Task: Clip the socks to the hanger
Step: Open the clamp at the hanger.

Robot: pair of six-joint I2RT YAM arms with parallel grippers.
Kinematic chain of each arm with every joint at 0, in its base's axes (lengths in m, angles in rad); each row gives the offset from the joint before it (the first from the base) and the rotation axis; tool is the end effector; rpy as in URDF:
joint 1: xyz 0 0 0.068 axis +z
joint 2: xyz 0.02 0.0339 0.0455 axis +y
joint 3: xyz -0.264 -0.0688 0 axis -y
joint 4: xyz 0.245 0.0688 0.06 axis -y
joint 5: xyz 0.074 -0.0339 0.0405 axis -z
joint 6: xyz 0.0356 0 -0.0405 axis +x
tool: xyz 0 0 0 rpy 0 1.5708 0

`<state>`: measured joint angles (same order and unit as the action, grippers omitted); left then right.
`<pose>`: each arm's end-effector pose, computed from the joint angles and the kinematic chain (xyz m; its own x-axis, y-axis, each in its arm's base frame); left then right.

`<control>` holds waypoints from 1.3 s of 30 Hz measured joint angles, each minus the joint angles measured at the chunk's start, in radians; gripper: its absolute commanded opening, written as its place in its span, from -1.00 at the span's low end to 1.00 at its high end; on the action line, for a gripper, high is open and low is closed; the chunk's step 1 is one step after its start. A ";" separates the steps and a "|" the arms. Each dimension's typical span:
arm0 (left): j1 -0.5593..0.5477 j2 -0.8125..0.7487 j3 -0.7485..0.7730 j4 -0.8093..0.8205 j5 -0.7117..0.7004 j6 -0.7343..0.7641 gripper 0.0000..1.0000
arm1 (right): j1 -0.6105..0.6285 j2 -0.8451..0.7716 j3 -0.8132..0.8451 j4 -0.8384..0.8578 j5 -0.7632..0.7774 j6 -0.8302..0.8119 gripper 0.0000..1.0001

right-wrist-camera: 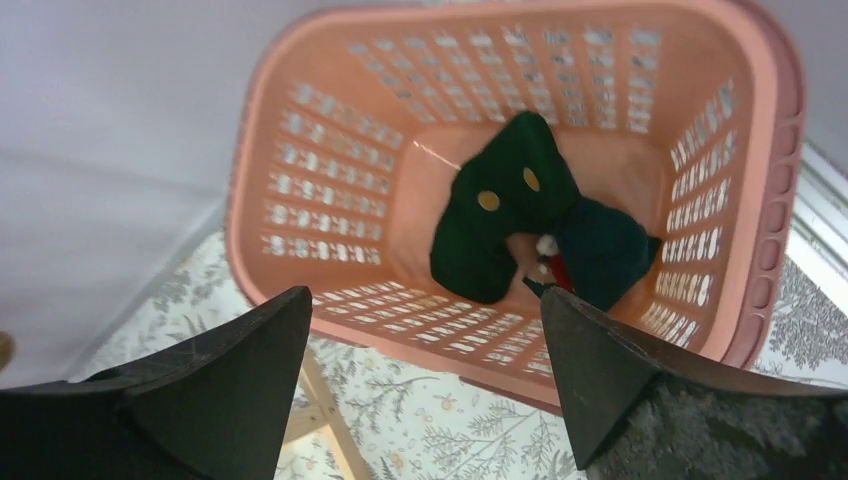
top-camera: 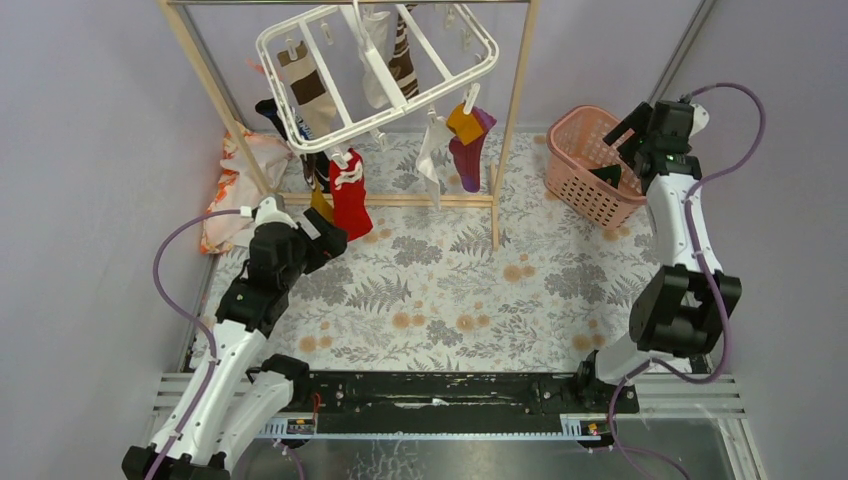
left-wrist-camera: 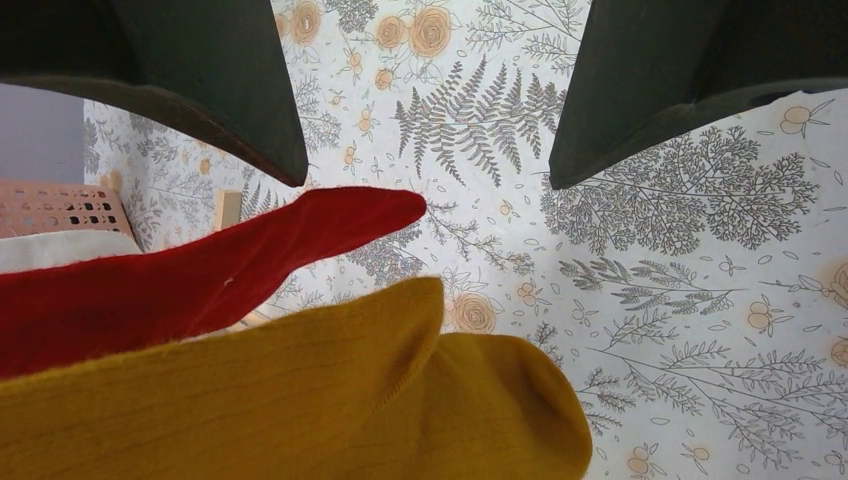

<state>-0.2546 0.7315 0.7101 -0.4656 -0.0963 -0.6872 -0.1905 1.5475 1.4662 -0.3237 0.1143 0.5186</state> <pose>0.1620 -0.0386 0.2934 -0.4570 -0.5335 -0.7117 -0.1571 0.8360 -0.5258 0.3561 -0.0728 0.3742 -0.1918 0.5385 -0.8205 0.4445 0.7930 0.4165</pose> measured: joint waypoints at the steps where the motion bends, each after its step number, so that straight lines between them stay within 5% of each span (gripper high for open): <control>1: 0.000 -0.006 0.000 0.000 -0.002 0.002 0.97 | -0.004 0.019 0.000 -0.005 -0.002 0.002 0.81; 7: 0.000 -0.071 -0.001 0.010 0.053 0.042 0.75 | 0.001 -0.038 -0.163 0.079 -0.123 0.017 0.77; 15: 0.000 -0.216 0.039 0.078 0.387 0.145 0.73 | 0.056 -0.380 -0.357 0.262 -0.303 0.041 0.56; 21: 0.000 -0.208 0.081 0.149 0.531 0.171 0.66 | 0.298 -0.577 -0.498 0.407 -0.368 0.069 0.54; 27: 0.000 -0.167 0.040 0.298 0.576 0.132 0.67 | 0.591 -0.595 -0.487 0.441 -0.368 -0.012 0.51; 39: 0.000 -0.061 0.024 0.384 0.452 0.103 0.68 | 0.829 -0.427 -0.244 0.393 -0.370 -0.319 0.49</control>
<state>-0.2546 0.6701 0.7341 -0.0818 0.3553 -0.5842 0.6380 1.1202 1.2221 0.0692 -0.2562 0.1993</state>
